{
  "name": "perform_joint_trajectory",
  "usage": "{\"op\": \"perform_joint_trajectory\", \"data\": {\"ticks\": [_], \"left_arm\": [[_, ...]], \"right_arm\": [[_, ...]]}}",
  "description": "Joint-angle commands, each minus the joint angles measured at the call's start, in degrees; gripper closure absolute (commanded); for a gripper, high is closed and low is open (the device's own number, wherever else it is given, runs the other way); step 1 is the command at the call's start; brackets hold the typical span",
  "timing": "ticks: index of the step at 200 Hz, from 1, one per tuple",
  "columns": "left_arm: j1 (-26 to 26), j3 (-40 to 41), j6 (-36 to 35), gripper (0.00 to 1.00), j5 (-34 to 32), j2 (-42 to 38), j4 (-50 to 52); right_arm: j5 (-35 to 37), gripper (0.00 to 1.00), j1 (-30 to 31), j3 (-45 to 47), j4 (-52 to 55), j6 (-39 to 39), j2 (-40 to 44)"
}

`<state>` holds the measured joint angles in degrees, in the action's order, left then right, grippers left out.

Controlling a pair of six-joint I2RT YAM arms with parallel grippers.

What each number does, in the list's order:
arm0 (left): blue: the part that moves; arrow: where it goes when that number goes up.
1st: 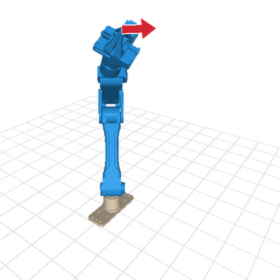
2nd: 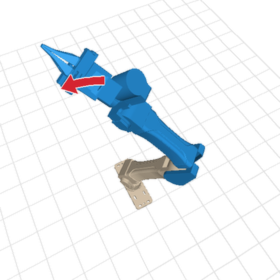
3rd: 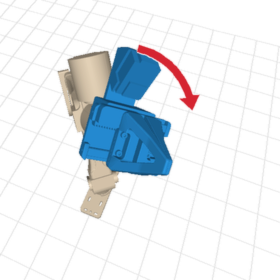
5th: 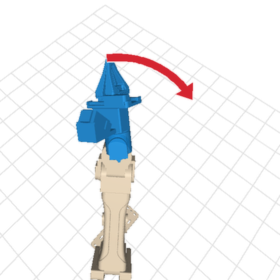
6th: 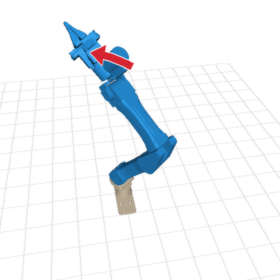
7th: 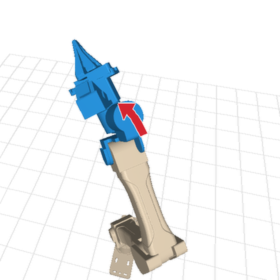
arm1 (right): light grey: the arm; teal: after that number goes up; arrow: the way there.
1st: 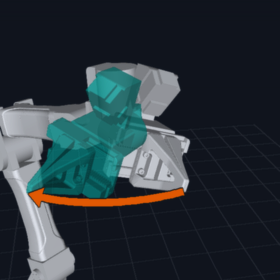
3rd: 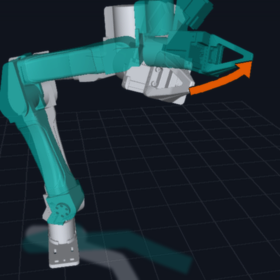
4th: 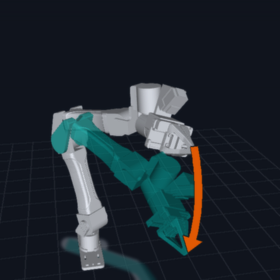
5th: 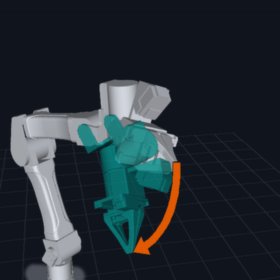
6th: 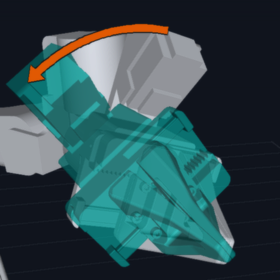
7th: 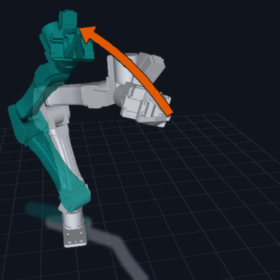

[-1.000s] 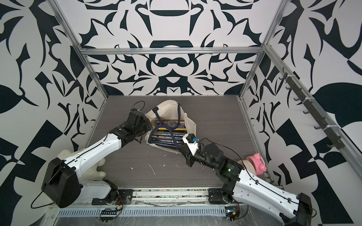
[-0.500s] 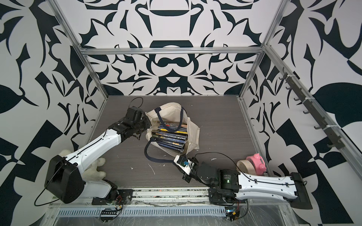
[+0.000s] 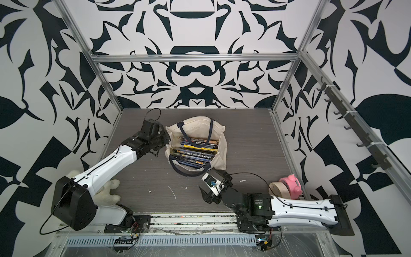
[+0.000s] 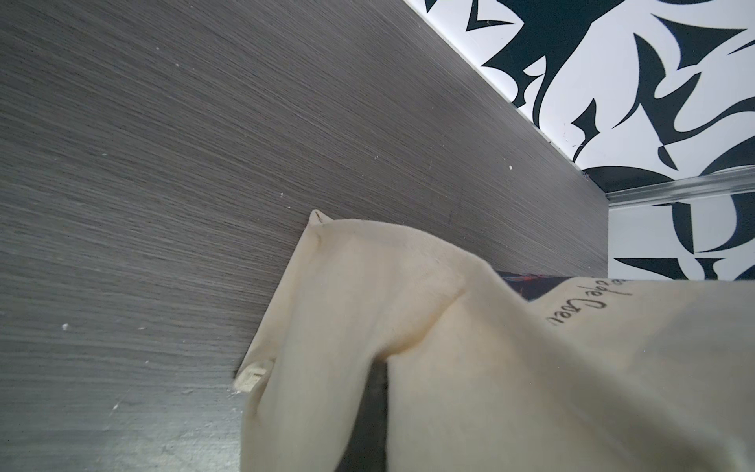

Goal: Take out the books from the canvas bag
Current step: Adjust the canvas bag at the center of the board.

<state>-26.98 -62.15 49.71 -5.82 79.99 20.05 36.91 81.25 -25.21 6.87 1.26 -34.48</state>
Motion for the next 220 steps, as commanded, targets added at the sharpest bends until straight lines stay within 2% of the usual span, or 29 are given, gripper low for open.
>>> {"op": "perform_joint_trajectory", "data": {"ticks": [1,30,70,83,103,117,160,220], "left_arm": [[1.19,-1.66,-1.2,1.0,-0.86,-1.71,-1.55],[1.18,1.02,-1.24,1.0,0.7,-3.61,-4.7],[0.49,6.06,-1.55,1.0,1.23,-6.51,-8.94],[-0.2,7.4,-1.55,1.0,0.33,-9.14,-9.62],[-1.85,8.74,-1.8,1.0,-1.91,-10.62,-9.85],[-3.37,9.23,-2.22,1.0,-3.82,-11.42,-9.78],[-7.75,9.98,-3.24,1.0,-10.04,-13.14,-8.98],[-8.89,12.17,-3.31,1.0,-12.12,-14.03,-9.5]], "right_arm": [[4.94,0.0,-0.03,-3.6,1.82,5.77,3.61],[8.8,0.01,-0.04,-12.85,4.91,10.75,0.16],[14.08,0.0,-1.71,-34.33,15.02,12.6,-19.49],[8.28,0.0,-6.61,-40.42,19.32,15.21,-24.87],[-4.61,0.04,-18.17,-46.35,24.42,22.02,-30.42],[-6.97,0.04,-23.24,-48.45,26.28,24.16,-33.02],[-13.75,0.08,-32.74,-49.03,27.2,25.75,-38.77],[-21.37,0.13,-39.11,-47.66,20.03,23.01,-44.38]]}}
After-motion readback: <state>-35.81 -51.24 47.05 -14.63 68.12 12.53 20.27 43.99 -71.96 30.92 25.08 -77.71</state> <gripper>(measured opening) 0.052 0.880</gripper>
